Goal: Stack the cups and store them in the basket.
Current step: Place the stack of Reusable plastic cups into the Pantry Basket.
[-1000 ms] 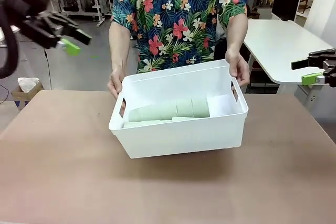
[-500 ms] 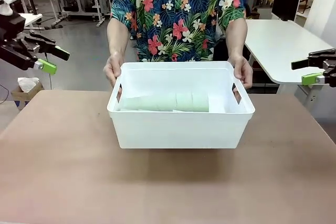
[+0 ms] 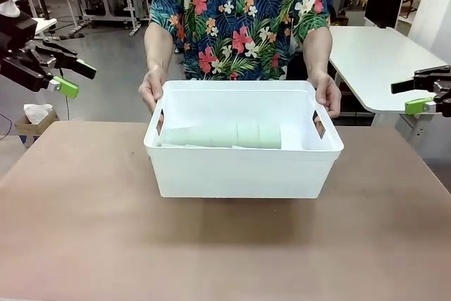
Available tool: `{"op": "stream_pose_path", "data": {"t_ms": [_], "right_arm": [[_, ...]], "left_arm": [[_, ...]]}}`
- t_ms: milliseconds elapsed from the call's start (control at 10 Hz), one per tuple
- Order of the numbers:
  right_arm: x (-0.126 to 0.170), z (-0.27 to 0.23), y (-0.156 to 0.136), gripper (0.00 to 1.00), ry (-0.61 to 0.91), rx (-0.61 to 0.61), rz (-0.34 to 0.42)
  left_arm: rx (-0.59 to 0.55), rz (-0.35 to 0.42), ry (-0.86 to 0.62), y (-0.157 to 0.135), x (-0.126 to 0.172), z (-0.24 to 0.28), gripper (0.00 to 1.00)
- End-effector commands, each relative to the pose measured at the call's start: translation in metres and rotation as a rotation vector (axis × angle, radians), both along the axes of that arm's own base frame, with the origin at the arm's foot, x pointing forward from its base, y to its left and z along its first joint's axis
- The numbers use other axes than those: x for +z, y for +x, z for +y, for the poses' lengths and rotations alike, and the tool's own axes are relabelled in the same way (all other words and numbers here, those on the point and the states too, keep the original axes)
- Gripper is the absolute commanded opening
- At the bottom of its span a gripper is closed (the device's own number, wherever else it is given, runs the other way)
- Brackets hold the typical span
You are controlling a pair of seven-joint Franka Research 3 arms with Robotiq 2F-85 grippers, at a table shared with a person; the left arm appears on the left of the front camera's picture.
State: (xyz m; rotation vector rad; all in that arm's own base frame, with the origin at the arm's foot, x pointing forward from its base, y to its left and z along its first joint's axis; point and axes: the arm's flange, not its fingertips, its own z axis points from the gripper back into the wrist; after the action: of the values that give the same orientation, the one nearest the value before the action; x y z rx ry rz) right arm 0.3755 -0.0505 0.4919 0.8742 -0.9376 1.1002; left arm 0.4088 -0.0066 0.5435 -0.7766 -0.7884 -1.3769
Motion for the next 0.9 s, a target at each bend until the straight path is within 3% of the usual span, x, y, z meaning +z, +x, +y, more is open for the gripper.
{"op": "stream_pose_path", "data": {"t_ms": [0,800], "right_arm": [[0.0043,0.002,-0.0003,1.0,0.024,-0.012,0.013],[0.0043,0.002,-0.0003,1.0,0.024,-0.012,0.013]], "left_arm": [[0.011,0.007,-0.004,-0.0012,0.004,-0.0004,1.0],[0.011,0.007,-0.004,-0.0012,0.004,-0.0004,1.0]]}}
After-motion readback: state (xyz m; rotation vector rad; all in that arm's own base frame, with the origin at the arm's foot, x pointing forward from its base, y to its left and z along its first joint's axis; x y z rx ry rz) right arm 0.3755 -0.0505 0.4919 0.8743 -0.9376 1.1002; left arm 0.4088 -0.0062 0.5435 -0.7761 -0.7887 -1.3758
